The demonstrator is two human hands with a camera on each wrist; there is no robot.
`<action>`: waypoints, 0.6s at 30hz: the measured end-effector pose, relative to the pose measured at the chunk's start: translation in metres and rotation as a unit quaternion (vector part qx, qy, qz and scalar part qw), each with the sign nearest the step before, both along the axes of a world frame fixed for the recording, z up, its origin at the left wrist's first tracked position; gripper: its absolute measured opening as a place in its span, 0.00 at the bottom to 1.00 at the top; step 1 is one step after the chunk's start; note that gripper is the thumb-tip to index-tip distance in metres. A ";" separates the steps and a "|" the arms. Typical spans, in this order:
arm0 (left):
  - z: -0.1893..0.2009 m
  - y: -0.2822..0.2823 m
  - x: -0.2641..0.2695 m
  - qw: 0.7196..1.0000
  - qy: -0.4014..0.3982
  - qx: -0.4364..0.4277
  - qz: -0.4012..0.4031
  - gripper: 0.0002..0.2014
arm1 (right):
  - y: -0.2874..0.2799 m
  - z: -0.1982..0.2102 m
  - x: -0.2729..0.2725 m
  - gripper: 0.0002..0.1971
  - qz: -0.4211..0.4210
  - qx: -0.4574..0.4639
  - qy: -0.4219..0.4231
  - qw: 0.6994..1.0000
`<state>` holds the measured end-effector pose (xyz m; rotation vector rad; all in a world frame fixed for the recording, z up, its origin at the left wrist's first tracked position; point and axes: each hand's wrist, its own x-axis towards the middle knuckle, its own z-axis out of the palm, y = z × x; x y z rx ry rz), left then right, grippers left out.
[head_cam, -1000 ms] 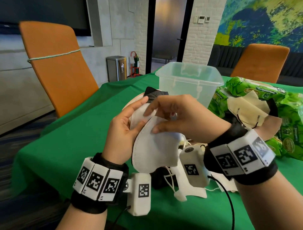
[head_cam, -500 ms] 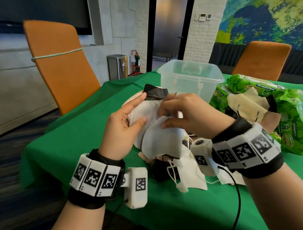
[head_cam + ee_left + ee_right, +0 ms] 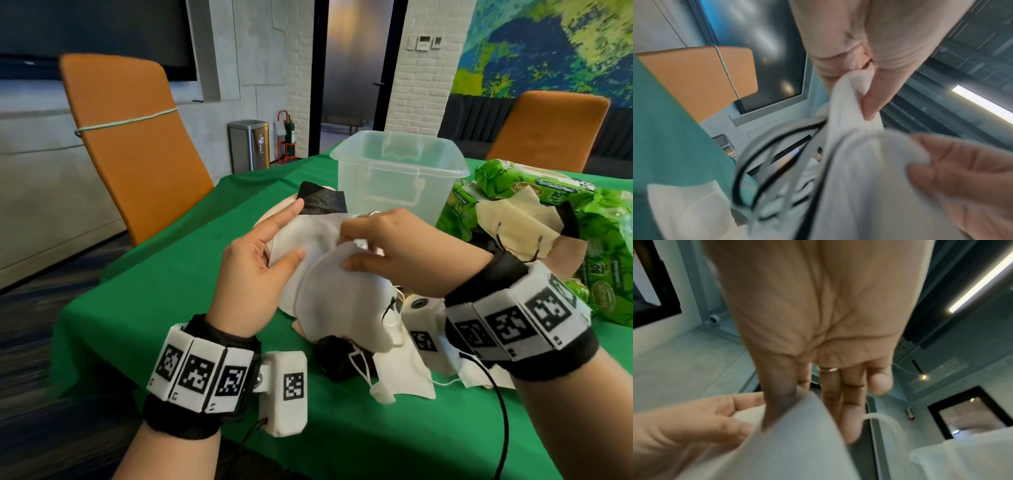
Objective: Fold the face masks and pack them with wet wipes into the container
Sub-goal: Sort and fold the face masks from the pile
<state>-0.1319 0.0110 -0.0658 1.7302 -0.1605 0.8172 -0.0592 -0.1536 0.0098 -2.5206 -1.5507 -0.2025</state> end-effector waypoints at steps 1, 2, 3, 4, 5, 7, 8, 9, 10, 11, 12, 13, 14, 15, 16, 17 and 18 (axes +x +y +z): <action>0.000 0.001 -0.001 1.000 -0.008 0.010 0.007 0.26 | -0.003 0.000 0.003 0.09 -0.040 -0.005 -0.015 0.999; 0.000 0.002 -0.002 1.000 -0.015 0.017 0.015 0.25 | -0.007 0.000 0.005 0.08 -0.069 -0.004 -0.032 0.997; 0.001 0.002 -0.002 0.999 -0.017 0.023 0.021 0.25 | -0.009 0.001 0.005 0.08 -0.085 0.004 -0.047 0.995; 0.000 0.003 -0.001 0.999 -0.016 0.028 0.029 0.26 | -0.011 0.002 0.003 0.08 -0.085 0.017 -0.051 0.995; -0.001 0.004 0.000 0.999 -0.012 0.033 0.033 0.26 | -0.011 0.004 0.000 0.08 -0.067 0.034 -0.042 0.996; -0.004 0.003 0.003 0.998 0.011 0.042 0.048 0.30 | -0.009 0.009 -0.009 0.06 -0.001 0.071 -0.004 0.997; -0.004 0.003 0.004 0.997 0.022 0.047 0.055 0.30 | -0.007 0.011 -0.013 0.05 0.031 0.082 0.017 0.996; -0.005 0.003 0.005 0.997 0.028 0.051 0.055 0.30 | -0.004 0.012 -0.016 0.04 0.057 0.085 0.034 0.994; -0.005 0.001 0.006 0.997 0.027 0.051 0.053 0.30 | 0.000 0.012 -0.017 0.03 0.075 0.080 0.043 0.993; -0.005 0.000 0.007 0.998 0.024 0.047 0.045 0.31 | 0.004 0.010 -0.016 0.04 0.085 0.072 0.045 0.993; -0.004 -0.002 0.007 0.998 0.021 0.042 0.038 0.31 | 0.009 0.006 -0.014 0.05 0.086 0.066 0.044 0.993; -0.003 -0.003 0.007 0.999 0.019 0.037 0.030 0.31 | 0.014 0.003 -0.011 0.06 0.080 0.066 0.042 0.994; -0.002 -0.005 0.006 0.999 0.017 0.031 0.020 0.29 | 0.018 -0.001 -0.008 0.08 0.068 0.077 0.043 0.994; -0.001 -0.006 0.005 1.000 0.015 0.023 0.006 0.27 | 0.021 -0.005 -0.004 0.09 0.054 0.096 0.044 0.993; 0.000 -0.007 0.004 1.000 0.016 0.011 -0.008 0.24 | 0.023 -0.009 0.000 0.11 0.041 0.119 0.046 0.991; 0.000 -0.007 0.003 1.000 0.022 0.000 -0.020 0.23 | 0.024 -0.012 0.002 0.12 0.032 0.146 0.048 0.988; 0.001 -0.008 0.002 0.999 0.031 -0.010 -0.027 0.23 | 0.024 -0.015 0.003 0.13 0.024 0.173 0.052 0.983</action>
